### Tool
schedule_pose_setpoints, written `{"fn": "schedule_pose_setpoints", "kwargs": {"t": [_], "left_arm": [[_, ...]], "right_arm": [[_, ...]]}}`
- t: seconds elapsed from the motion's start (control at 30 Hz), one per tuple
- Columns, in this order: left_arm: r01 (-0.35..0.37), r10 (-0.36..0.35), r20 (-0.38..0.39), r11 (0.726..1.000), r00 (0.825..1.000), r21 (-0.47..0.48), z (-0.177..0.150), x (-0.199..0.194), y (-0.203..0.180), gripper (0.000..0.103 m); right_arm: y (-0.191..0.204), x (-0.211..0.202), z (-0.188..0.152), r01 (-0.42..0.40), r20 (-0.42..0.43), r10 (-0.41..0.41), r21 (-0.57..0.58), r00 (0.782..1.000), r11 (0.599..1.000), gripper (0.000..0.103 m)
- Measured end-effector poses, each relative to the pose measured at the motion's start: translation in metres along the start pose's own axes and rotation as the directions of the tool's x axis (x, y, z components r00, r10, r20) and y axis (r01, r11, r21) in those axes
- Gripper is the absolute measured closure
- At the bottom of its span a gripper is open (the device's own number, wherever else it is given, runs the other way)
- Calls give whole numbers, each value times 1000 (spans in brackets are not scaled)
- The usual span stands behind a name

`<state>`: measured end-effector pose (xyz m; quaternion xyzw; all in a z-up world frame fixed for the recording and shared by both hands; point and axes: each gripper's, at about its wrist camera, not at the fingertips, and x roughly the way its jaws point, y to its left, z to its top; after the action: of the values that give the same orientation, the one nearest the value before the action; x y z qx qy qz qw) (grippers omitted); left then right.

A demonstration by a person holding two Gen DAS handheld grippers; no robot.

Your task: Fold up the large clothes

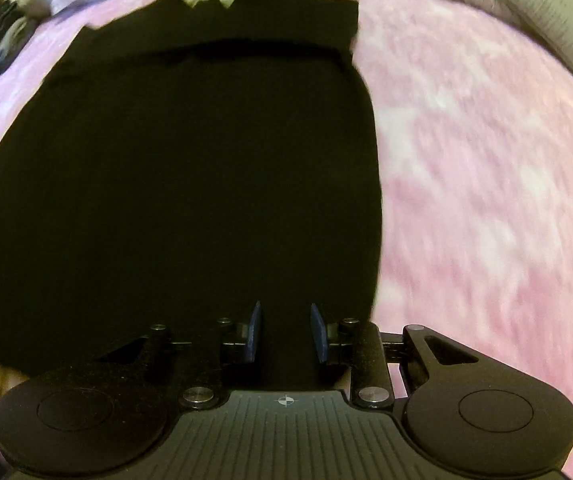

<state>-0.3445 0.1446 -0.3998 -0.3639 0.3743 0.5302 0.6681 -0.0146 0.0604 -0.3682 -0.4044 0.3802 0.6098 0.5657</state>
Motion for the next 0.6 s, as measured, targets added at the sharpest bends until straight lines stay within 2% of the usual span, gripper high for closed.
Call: {"fn": "schedule_pose_setpoints", "kwargs": {"t": [0.07,0.17,0.2,0.3,0.33,0.37,0.4,0.43,0.5,0.6], "left_arm": [[-27,25,-37,999,999,-38,-14,-12,1,86],[-23,12,-57,982,998,-188,-31,-31,8,88],[3,-16,-47,967,999,-253,-36,-37,11,88],[109,-111,20,897,994,-429,-52,-53,21,84],[148,-146,43,867,988,-477,-56,-54,24,80],[182,-173,66,841,983,-510,-60,-54,26,75],[217,-198,94,814,976,-538,-63,-51,29,74],[239,-215,110,794,970,-559,-64,-46,28,71],[282,-257,128,756,958,-591,-61,-30,32,70],[308,-282,141,736,949,-603,-53,2,39,70]], "right_arm": [[1,-11,-15,-23,-5,23,-31,1000,999,78],[-3,-20,-27,-35,-43,33,-36,999,999,78],[-9,-23,-29,-49,-48,49,-5,998,999,78],[-36,-38,-35,-147,43,142,126,989,981,78],[-48,-41,-37,-196,67,186,181,980,964,76],[-59,-40,-37,-240,80,228,230,970,943,69],[-70,-36,-38,-292,97,275,284,956,913,56],[-80,-30,-39,-330,111,311,331,944,884,52],[-94,-14,-37,-390,133,368,401,920,829,51],[-107,17,-21,-445,151,428,473,891,760,51]]}}
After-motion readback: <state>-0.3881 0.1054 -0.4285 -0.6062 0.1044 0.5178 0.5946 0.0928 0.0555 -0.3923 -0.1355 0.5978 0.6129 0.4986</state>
